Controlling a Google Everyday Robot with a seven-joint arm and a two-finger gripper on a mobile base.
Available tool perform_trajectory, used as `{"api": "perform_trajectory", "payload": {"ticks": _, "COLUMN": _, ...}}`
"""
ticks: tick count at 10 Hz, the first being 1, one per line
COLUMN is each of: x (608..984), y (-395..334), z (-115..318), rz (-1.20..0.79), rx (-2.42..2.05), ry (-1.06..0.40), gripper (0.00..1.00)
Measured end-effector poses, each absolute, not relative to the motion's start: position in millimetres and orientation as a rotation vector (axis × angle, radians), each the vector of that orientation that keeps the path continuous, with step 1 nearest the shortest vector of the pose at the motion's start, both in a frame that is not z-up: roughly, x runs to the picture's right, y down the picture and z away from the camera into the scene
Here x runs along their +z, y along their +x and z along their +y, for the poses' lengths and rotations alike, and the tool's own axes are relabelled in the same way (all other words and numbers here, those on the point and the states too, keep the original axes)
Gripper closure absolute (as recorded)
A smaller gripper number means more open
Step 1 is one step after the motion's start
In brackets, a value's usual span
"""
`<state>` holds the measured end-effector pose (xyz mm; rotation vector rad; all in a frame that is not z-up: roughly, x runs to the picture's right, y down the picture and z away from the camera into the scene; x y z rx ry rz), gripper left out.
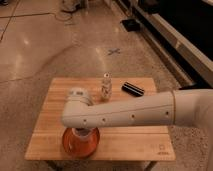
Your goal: Place the pepper in the ceramic cup
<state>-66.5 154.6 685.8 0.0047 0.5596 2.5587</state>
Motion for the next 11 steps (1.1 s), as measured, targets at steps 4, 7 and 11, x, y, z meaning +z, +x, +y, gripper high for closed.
{"api": "perform_trajectory", "payload": {"ticks": 4, "x": 682, "y": -77, "z": 162, "rz": 0.581, "rx": 2.56, "ry": -0.045, "gripper": 0.2}}
{"api": "perform_trajectory", "payload": {"ticks": 7, "x": 678, "y": -78, "z": 156, "rz": 0.578, "rx": 2.58, "ry": -0.076, "gripper": 0.2}}
{"api": "perform_trajectory", "payload": {"ticks": 11, "x": 674, "y": -75, "z": 144, "rz": 0.573, "rx": 2.63, "ry": -0.115, "gripper": 0.2}}
